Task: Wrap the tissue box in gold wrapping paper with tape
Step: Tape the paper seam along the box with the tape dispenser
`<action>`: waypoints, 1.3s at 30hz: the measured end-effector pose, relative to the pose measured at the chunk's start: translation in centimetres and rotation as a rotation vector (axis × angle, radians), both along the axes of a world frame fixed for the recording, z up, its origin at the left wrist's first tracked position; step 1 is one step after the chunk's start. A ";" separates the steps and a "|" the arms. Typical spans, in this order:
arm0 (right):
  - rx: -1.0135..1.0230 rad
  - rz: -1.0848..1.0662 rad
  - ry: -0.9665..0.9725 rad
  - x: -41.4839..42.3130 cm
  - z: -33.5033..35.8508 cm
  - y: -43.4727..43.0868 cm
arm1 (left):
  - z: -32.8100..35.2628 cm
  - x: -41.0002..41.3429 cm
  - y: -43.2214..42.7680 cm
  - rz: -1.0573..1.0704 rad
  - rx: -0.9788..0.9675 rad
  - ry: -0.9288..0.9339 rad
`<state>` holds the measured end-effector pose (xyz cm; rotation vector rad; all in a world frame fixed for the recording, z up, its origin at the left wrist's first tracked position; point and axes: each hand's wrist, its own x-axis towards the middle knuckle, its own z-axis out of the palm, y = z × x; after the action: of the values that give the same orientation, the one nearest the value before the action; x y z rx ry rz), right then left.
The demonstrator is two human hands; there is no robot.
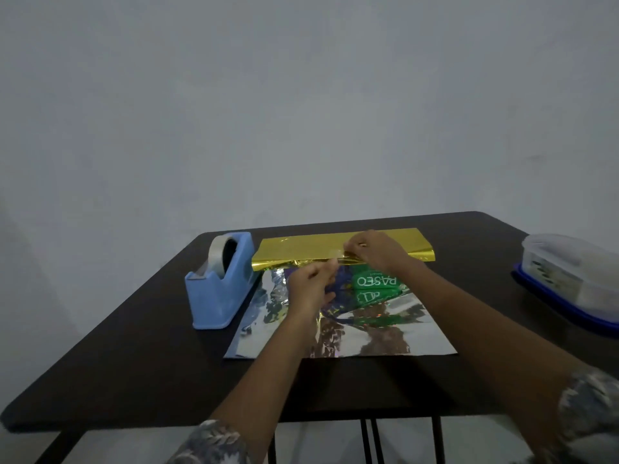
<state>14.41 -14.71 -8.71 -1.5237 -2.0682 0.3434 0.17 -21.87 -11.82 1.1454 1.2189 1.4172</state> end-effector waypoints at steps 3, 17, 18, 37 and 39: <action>0.029 0.004 0.011 0.3 -0.3 0.5 | -0.7 1.7 1.8 0.065 -0.038 -0.066; 0.124 -0.091 -0.002 -0.5 -0.5 0.6 | -2.1 2.6 3.5 0.148 -0.092 -0.123; 0.137 -0.097 -0.004 -0.6 -0.6 0.6 | -2.2 2.5 3.6 0.149 -0.096 -0.124; 0.082 -0.185 -0.010 -1.3 -0.3 1.4 | -2.0 2.3 4.7 0.166 -0.214 -0.184; 0.075 -0.174 -0.012 -1.4 -0.4 1.4 | -1.7 2.2 4.6 0.159 -0.267 -0.201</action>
<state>12.97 -13.31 -9.10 -1.6489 -1.9186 0.1895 2.36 -17.25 -13.57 0.7203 1.3300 1.3983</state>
